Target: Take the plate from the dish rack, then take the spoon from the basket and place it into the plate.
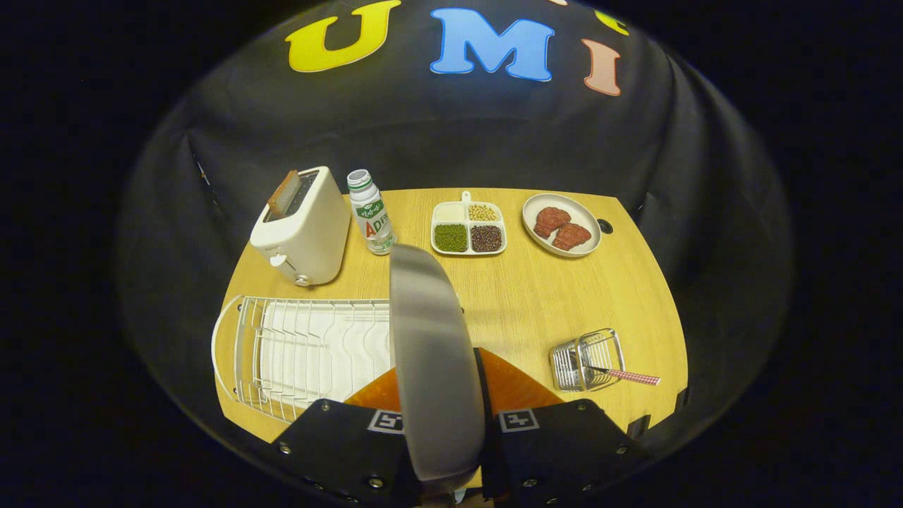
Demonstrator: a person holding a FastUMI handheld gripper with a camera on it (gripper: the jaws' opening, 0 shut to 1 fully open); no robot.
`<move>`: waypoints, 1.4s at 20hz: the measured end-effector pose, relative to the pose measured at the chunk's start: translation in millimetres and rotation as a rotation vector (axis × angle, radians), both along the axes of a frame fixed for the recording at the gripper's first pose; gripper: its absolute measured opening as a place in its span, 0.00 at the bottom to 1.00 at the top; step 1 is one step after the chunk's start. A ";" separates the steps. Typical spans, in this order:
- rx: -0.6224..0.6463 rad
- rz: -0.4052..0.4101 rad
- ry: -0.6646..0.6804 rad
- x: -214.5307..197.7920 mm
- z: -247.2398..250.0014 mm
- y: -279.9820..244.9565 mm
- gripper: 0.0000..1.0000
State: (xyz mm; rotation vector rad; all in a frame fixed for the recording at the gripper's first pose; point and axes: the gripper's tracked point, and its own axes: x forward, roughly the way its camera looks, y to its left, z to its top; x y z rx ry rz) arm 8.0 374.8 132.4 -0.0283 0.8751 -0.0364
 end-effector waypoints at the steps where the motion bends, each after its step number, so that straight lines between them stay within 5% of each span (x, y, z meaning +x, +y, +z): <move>1: 0.021 0.010 -0.003 -6.3 6.9 -5.6 0.31; 11: 0.158 0.086 -0.042 -77.8 31.2 -83.1 0.31; 21: 0.249 0.074 -0.036 -125.5 -12.4 -158.3 0.31; 28: 0.248 0.176 0.008 -151.6 -63.6 -159.7 0.31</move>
